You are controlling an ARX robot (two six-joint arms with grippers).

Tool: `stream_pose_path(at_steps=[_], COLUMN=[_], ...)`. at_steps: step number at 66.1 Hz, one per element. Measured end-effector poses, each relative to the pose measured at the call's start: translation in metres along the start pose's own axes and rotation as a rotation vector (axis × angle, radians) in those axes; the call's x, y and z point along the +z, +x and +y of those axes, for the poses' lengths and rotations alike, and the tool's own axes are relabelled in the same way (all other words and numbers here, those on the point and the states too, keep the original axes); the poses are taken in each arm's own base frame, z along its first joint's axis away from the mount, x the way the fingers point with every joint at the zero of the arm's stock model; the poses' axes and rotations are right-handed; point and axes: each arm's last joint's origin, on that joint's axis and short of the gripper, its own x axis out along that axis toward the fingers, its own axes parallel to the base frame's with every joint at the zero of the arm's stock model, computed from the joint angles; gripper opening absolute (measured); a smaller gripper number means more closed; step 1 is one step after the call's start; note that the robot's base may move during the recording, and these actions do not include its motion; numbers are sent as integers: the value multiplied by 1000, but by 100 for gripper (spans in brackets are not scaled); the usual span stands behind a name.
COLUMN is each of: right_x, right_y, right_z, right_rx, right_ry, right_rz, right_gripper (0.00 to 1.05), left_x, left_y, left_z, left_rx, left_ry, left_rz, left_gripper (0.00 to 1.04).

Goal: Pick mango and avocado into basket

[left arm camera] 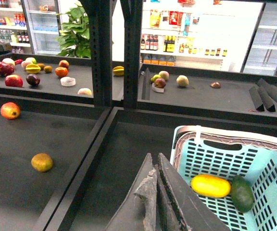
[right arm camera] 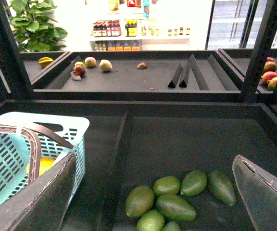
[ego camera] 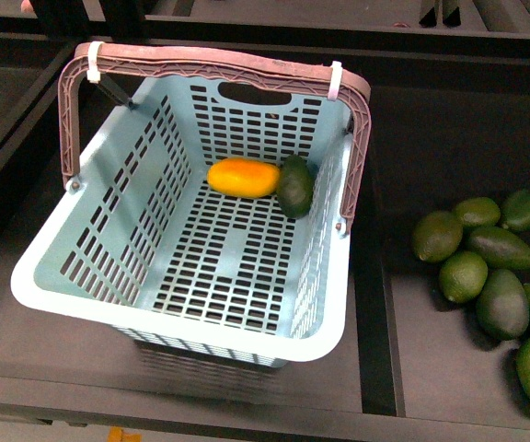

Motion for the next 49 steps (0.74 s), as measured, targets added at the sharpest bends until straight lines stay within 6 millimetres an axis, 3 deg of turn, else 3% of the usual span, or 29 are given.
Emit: stream_pose_path(at_steps=[17, 43, 49], right_x=[0, 0, 0], right_y=[0, 0, 0], right_z=[0, 0, 0], right_rx=[0, 0, 0], right_ry=[0, 0, 0], right_rz=[0, 0, 0], right_gripper=[96, 96, 96], left_x=[0, 0, 0], left_y=[0, 0, 0], left_z=[0, 0, 0], left_rx=[0, 0, 0], left_ry=[-1, 0, 1], left_rz=[0, 0, 0], left_gripper=[3, 97, 96])
